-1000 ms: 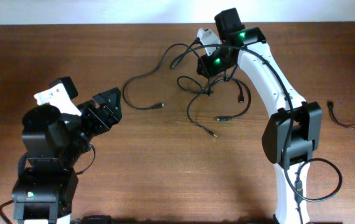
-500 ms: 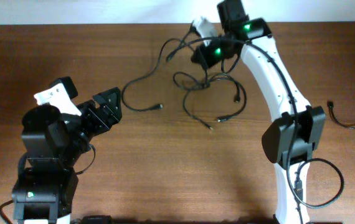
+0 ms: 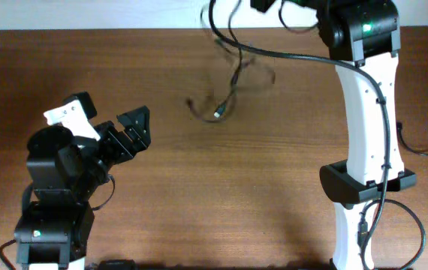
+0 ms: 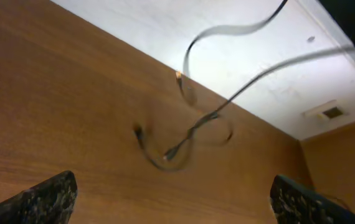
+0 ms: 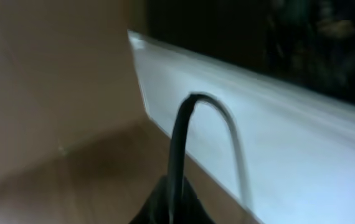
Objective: Untangle cables
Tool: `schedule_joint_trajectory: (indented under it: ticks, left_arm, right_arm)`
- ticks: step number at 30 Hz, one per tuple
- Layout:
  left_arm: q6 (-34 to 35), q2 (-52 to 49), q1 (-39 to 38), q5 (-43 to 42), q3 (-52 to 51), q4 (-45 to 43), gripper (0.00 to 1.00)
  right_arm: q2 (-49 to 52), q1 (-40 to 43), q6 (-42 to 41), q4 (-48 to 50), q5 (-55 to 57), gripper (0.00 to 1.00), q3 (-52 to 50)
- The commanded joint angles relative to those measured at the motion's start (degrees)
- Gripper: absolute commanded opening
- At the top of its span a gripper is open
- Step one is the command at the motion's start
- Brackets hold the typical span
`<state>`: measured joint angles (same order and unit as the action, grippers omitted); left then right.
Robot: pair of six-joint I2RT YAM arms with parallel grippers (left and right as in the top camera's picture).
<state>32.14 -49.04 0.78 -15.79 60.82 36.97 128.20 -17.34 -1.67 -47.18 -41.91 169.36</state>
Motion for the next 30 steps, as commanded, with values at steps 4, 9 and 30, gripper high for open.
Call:
schedule_joint_trajectory:
  ticks: [4,9,30]
  left_arm:
    - [-3.8,-3.34,0.13,-2.64,0.46,0.44,0.99]
    - [-4.0,-7.02,0.13,-4.74,0.46,1.27,0.99]
    - [-4.0,-8.22,0.13,-7.61,0.46,0.85,0.99]
  right_arm:
    - [-1.36,0.09,-18.86,23.71,-10.47,0.04,1.22]
    - [-1.36,0.17,-19.82,28.72,-11.85,0.04,1.22]
    - [-1.31,16.35,-10.56,21.0,-13.68,0.04,1.11]
